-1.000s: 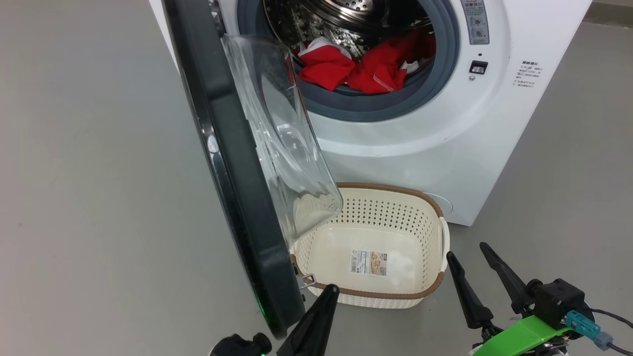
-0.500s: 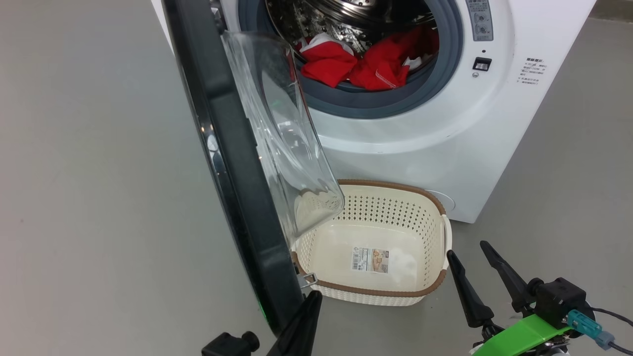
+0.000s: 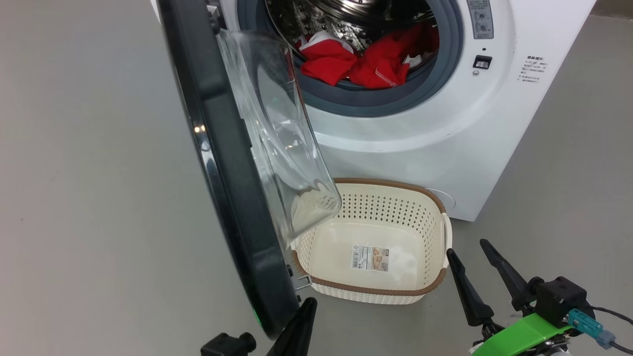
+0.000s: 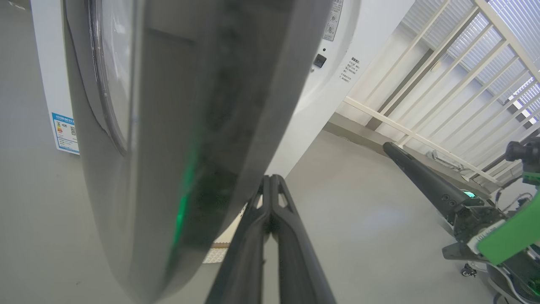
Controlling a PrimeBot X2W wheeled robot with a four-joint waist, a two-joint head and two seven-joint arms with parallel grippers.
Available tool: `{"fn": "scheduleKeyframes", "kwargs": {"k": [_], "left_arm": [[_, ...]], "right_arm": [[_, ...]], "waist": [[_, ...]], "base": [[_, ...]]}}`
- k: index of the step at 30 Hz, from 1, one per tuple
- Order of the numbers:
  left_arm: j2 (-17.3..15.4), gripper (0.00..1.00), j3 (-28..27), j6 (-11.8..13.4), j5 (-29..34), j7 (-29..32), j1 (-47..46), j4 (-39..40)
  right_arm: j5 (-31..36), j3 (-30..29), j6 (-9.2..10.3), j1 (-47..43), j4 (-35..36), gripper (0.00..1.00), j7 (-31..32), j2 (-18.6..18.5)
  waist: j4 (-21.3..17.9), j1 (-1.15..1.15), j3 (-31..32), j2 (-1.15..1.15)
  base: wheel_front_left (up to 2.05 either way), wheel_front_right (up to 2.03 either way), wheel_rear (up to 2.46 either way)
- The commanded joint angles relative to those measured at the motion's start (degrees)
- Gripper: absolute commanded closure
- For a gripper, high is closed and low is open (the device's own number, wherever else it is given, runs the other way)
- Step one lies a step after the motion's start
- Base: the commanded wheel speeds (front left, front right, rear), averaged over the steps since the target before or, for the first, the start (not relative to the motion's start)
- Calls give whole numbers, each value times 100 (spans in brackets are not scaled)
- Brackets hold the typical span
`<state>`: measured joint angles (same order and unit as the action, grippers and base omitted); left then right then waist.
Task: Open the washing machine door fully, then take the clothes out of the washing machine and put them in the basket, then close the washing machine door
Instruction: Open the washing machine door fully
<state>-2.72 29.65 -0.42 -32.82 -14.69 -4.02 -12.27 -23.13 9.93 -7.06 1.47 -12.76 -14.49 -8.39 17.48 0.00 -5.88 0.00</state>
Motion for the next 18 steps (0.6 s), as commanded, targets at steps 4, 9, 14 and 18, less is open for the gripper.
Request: {"fn": "scheduleKeyframes", "kwargs": {"k": [4,9,14,18], "left_arm": [[-16,100,-382,148,-51,-31,-225,65],[-16,100,-586,269,-33,-31,-166,87],[-16,100,-841,416,5,-31,-64,155],[-16,100,-1111,536,40,-31,27,236]], "right_arm": [[-3,100,-43,221,182,0,-51,-55],[-4,66,-43,212,197,0,-51,-59],[-3,67,-43,222,203,0,-51,-55],[-7,81,-43,227,215,0,-51,-57]], "waist": [[18,0,-12,0],[84,0,-29,0],[145,0,-35,0],[181,0,-39,0]], "base": [[0,0,0],[0,0,0],[0,0,0],[0,0,0]]}}
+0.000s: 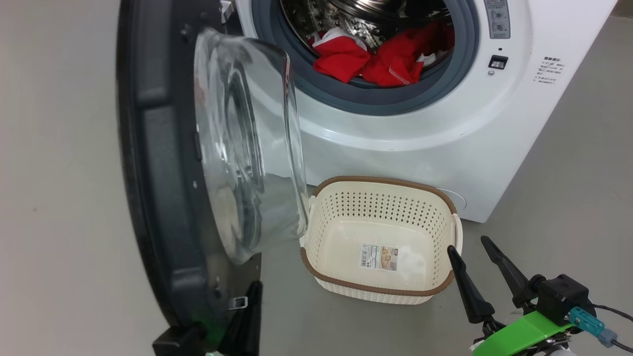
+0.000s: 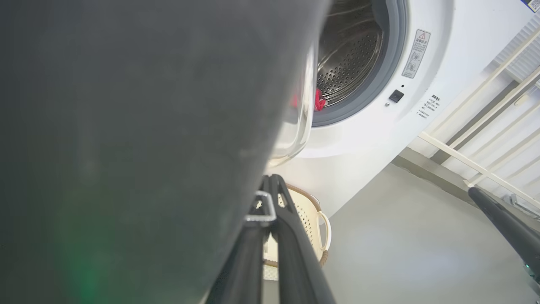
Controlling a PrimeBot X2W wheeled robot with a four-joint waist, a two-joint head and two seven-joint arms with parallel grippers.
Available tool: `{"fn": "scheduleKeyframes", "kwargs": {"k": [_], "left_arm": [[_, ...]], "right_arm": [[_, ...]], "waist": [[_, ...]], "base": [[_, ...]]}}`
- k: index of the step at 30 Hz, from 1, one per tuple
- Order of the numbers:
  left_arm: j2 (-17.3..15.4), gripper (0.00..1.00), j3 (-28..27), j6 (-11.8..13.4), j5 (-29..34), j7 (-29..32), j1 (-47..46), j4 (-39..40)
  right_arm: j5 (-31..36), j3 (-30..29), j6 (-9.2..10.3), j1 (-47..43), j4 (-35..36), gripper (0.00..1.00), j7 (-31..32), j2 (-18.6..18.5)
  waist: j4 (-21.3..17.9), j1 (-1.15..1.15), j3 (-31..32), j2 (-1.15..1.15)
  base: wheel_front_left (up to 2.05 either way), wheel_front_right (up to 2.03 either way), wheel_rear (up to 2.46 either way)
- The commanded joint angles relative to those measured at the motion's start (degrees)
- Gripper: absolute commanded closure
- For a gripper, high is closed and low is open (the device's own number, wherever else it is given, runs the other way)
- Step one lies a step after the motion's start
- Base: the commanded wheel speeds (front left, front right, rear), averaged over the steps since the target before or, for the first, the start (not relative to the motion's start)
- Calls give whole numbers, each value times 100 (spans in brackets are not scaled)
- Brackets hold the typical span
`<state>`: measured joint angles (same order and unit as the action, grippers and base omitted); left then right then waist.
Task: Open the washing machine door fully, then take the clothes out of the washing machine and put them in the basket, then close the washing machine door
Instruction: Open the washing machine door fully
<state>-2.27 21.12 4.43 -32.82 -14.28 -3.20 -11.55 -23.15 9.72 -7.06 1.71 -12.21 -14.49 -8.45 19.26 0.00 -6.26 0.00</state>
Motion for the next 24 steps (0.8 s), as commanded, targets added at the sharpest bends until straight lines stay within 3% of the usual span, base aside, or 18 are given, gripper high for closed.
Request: {"fn": "scheduleKeyframes", "kwargs": {"k": [1,24], "left_arm": [[-61,100,-326,76,56,-72,-32,188],[-61,100,-1315,230,133,-72,135,-134]], "right_arm": [[-7,104,-43,200,164,0,-51,-52],[-29,149,-43,191,186,0,-51,-51]], "waist": [[12,0,-1,0],[15,0,17,0]], "base": [[0,0,0],[0,0,0]]}}
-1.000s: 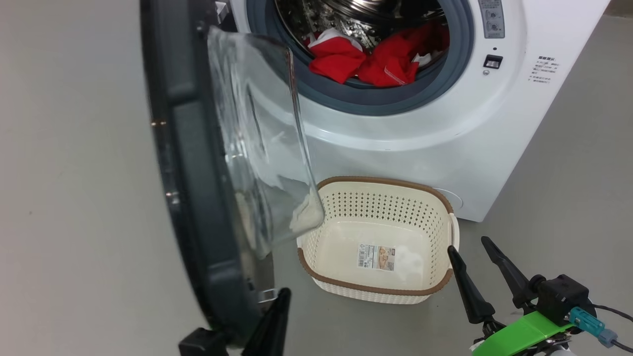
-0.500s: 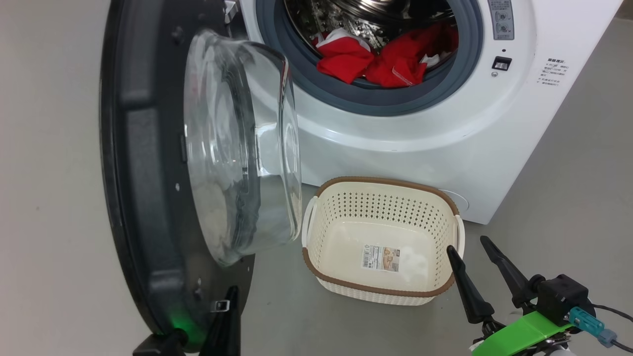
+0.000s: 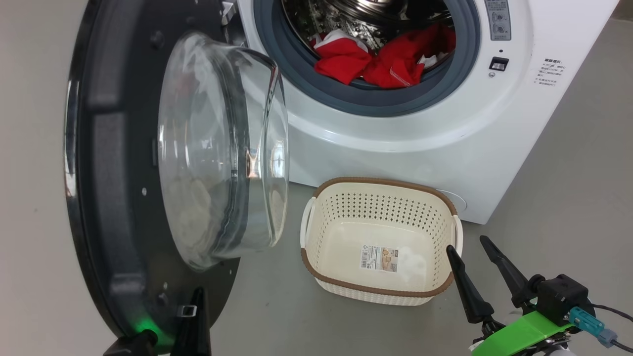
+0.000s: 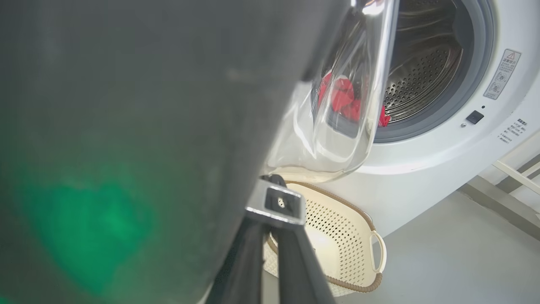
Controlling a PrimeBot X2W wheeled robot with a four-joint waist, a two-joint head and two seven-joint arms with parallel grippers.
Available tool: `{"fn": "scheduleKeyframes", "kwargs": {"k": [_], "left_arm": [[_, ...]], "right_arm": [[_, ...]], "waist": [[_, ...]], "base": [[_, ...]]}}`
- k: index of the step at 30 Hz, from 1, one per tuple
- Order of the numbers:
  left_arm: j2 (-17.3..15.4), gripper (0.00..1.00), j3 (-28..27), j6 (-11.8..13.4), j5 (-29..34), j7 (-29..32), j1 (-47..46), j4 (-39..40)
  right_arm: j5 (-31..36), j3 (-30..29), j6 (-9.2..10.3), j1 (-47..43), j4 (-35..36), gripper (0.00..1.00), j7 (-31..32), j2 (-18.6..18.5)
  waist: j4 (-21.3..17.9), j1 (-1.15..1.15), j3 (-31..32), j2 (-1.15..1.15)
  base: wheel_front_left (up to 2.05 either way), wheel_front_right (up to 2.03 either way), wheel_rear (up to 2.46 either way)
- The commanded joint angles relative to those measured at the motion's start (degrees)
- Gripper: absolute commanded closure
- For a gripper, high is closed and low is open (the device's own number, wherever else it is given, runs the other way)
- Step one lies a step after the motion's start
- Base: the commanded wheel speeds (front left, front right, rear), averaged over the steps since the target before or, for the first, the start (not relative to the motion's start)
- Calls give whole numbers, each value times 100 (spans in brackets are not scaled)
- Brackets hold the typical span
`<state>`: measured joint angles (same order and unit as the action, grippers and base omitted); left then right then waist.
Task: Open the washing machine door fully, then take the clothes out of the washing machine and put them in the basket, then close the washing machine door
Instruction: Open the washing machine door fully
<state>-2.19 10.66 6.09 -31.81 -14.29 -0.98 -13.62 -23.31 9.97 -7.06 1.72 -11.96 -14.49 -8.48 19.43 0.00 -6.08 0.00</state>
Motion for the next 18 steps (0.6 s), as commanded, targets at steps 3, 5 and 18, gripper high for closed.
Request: {"fn": "scheduleKeyframes", "kwargs": {"k": [3,5,18], "left_arm": [[-68,100,-358,96,-5,-71,-109,2],[-68,100,-442,123,-31,-71,-130,-53],[-68,100,-1049,267,-12,-71,-267,-211]], "right_arm": [[-13,125,-43,199,169,0,-51,-44],[-12,123,-43,205,176,0,-51,-43],[-17,80,-43,250,197,0,-51,-53]], "waist": [[-16,0,-5,0],[-21,0,-14,0],[-30,0,-63,0]], "base": [[0,0,0],[0,0,0],[0,0,0]]}}
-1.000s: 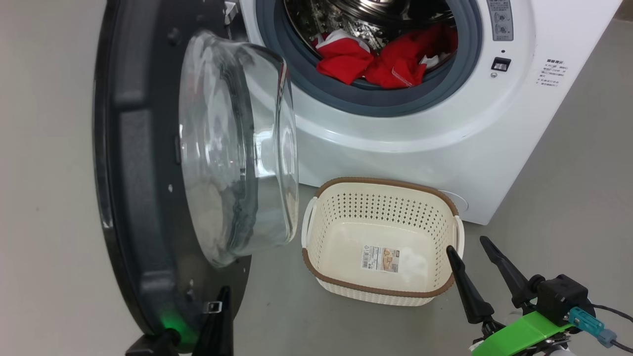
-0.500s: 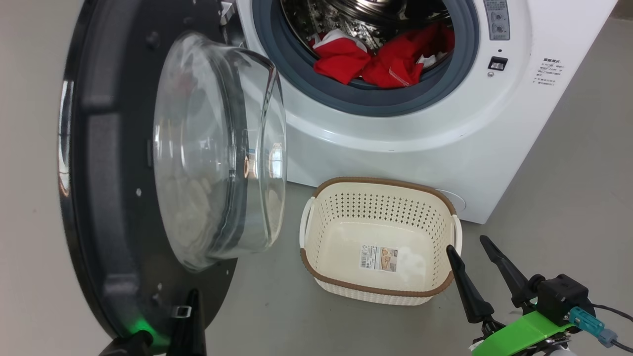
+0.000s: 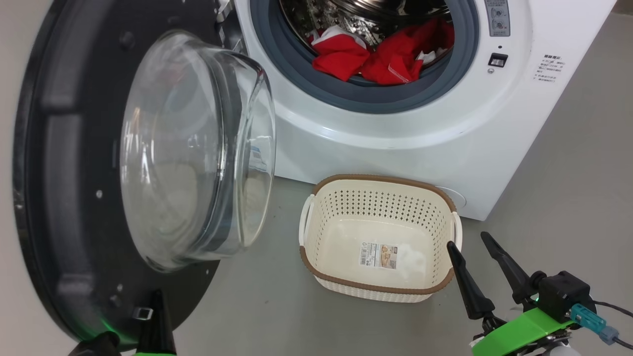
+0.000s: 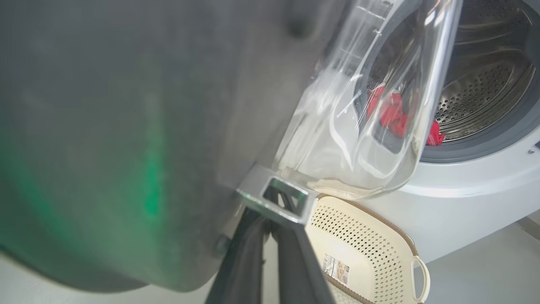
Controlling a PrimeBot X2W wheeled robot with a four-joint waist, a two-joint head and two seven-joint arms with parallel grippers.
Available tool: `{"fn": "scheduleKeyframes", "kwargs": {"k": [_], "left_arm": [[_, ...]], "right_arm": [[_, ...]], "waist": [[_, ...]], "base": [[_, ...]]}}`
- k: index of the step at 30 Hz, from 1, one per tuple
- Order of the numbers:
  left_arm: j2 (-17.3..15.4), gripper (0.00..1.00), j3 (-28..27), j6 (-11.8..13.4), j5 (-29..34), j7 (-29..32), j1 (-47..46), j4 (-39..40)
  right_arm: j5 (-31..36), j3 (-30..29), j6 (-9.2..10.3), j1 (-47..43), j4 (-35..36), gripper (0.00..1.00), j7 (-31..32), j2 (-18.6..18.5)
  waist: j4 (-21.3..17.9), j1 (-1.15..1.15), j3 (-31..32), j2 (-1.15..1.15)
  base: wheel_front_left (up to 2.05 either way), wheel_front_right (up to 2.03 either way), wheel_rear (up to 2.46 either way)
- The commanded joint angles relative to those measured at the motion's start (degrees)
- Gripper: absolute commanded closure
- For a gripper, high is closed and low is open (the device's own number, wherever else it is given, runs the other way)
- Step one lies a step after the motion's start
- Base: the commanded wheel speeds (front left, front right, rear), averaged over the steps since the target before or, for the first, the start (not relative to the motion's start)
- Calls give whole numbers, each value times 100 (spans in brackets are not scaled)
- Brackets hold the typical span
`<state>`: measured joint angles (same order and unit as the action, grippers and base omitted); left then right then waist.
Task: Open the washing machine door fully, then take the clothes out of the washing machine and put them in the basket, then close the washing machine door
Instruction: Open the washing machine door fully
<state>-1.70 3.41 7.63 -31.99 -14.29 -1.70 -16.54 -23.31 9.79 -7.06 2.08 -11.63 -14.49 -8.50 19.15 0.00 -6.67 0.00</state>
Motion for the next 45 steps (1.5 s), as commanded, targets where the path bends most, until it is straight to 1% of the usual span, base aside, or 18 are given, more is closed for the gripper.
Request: {"fn": "scheduleKeyframes", "kwargs": {"k": [1,5,19,33,45], "left_arm": [[-118,100,-373,125,-1,-71,-205,77],[-118,100,-569,162,-3,-71,-257,68],[-118,100,-1238,150,138,-71,-700,-187],[-118,100,-1957,15,473,-71,-1088,-461],[-118,100,-2635,-211,891,-71,-1397,-759]], "right_arm": [[-17,98,-43,219,167,0,-51,-49],[-12,100,-43,239,181,0,-51,-49],[-17,84,-43,325,181,0,-51,-97],[-20,101,-43,375,201,0,-51,-149],[-33,136,-43,400,211,0,-51,-203]], "waist": [[-3,0,-9,0],[-11,0,-39,0],[-74,0,-143,0],[-155,0,-240,0],[-262,0,-291,0]], "base": [[0,0,0],[0,0,0],[0,0,0],[0,0,0],[0,0,0]]}}
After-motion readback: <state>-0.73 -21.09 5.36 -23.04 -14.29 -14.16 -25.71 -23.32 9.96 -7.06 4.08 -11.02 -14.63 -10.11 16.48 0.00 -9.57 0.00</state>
